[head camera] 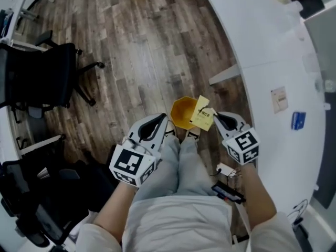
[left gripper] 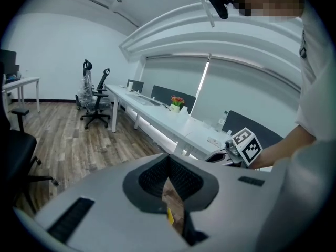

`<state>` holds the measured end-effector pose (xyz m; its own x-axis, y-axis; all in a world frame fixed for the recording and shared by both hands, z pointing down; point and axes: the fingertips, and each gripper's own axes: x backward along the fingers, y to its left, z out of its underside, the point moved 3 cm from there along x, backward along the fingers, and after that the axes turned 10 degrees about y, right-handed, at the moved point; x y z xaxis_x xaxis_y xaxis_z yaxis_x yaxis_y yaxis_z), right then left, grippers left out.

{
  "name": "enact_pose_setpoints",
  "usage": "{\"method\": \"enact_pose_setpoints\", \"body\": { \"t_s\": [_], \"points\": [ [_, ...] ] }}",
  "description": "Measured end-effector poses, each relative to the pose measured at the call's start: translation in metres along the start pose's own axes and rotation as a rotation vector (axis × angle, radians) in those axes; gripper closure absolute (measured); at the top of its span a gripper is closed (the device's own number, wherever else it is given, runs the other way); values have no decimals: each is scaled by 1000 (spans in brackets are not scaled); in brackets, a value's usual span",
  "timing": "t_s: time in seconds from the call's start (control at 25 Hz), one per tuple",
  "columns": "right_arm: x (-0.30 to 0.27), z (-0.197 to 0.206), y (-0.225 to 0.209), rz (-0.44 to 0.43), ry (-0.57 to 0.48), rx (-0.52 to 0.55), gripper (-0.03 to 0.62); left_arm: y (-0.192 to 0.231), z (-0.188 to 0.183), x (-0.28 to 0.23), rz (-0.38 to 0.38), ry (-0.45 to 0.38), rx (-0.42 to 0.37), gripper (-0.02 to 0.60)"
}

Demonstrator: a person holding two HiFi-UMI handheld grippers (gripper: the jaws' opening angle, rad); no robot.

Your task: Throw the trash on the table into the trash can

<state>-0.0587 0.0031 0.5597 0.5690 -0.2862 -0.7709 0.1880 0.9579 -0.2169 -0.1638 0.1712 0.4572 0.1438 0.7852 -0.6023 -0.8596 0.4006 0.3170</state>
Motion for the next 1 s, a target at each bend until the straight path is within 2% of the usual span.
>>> {"method": "enact_pose_setpoints", "body": {
  "t_s": [0.24,0.48,1.0],
  "points": [
    [-54,39,-13,-13,56,2,553,12,45,-43,21,56,6,580],
    [-103,75,-16,-9,92,3,553,31,85,-80,7,69,45,580],
    [-215,163,-31,-6,180,-4,553,67,173,-160,30,124,20,580]
  ]
}}
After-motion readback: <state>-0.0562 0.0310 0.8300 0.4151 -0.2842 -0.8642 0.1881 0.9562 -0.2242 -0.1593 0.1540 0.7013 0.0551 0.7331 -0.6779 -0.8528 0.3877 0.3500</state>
